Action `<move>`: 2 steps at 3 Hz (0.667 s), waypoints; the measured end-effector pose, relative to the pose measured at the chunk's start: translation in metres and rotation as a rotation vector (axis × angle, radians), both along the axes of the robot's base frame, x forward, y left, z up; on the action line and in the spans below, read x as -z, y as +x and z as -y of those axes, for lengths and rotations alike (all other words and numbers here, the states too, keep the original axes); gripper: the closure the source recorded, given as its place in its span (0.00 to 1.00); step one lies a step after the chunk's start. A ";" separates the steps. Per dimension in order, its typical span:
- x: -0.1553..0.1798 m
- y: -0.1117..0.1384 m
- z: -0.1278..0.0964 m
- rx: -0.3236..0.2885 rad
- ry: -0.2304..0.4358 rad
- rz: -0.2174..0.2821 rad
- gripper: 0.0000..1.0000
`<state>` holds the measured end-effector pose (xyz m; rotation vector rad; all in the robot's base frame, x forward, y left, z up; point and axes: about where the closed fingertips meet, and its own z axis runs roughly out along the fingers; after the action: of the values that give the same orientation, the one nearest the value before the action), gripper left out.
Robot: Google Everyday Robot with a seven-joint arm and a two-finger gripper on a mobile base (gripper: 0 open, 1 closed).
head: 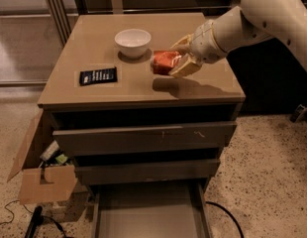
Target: Pick coke can from bottom drawer and place on counter
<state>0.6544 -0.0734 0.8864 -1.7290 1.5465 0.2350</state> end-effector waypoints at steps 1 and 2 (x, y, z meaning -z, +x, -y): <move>0.013 0.006 0.005 0.005 0.104 -0.051 1.00; 0.019 0.005 0.004 -0.004 0.172 -0.089 1.00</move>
Offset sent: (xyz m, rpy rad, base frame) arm 0.0035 -0.0100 -0.0221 0.2512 0.1295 0.0062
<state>0.6589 -0.0778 0.8676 -1.6061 1.5390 0.4398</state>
